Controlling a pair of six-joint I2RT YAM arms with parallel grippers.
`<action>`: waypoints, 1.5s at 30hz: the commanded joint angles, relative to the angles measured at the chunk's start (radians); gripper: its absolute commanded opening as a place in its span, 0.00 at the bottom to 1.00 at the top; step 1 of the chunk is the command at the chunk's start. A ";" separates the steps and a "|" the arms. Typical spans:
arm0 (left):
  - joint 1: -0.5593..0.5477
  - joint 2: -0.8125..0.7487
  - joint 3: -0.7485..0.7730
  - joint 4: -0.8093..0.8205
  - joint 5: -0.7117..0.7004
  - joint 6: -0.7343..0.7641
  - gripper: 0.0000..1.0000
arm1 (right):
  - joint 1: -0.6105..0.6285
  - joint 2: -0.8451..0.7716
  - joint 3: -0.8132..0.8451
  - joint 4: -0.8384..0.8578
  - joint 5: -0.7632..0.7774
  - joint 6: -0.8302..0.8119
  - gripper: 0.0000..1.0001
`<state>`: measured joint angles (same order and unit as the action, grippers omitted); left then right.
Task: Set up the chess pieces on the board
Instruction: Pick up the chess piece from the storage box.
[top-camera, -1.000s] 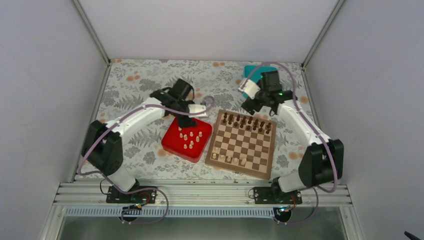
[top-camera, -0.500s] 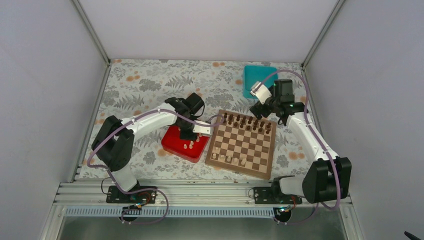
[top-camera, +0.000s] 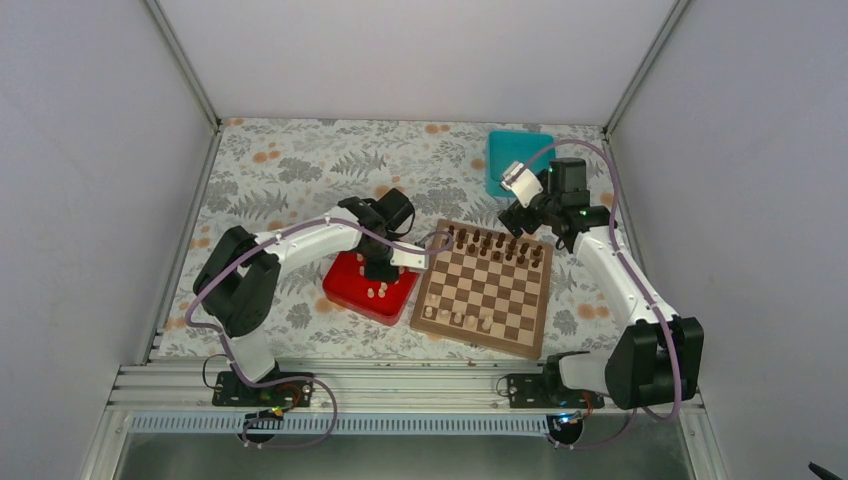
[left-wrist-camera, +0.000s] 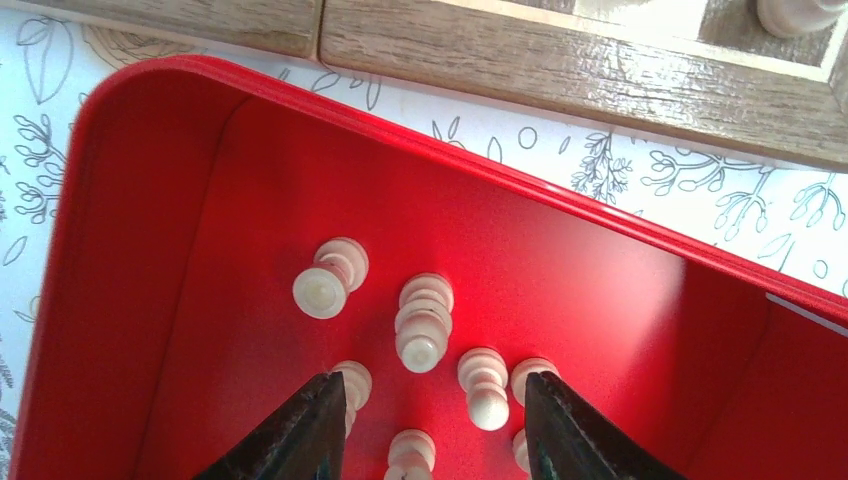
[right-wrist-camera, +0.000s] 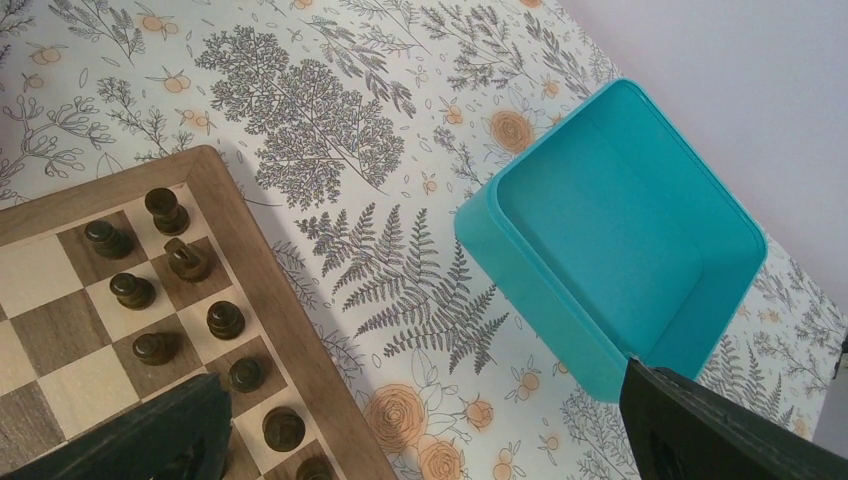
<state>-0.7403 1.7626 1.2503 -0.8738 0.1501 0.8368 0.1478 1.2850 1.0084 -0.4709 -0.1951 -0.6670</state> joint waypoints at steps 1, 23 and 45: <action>-0.010 0.016 0.026 0.029 -0.009 -0.007 0.45 | -0.010 -0.021 -0.011 0.020 -0.026 0.013 1.00; -0.016 0.088 0.054 0.040 0.019 -0.001 0.38 | -0.009 -0.017 -0.021 0.017 -0.031 0.005 1.00; -0.042 0.078 0.060 0.016 -0.012 -0.014 0.05 | -0.011 -0.029 -0.027 0.020 -0.036 0.002 1.00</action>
<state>-0.7704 1.8690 1.2873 -0.8394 0.1463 0.8253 0.1478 1.2804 0.9985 -0.4709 -0.2070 -0.6678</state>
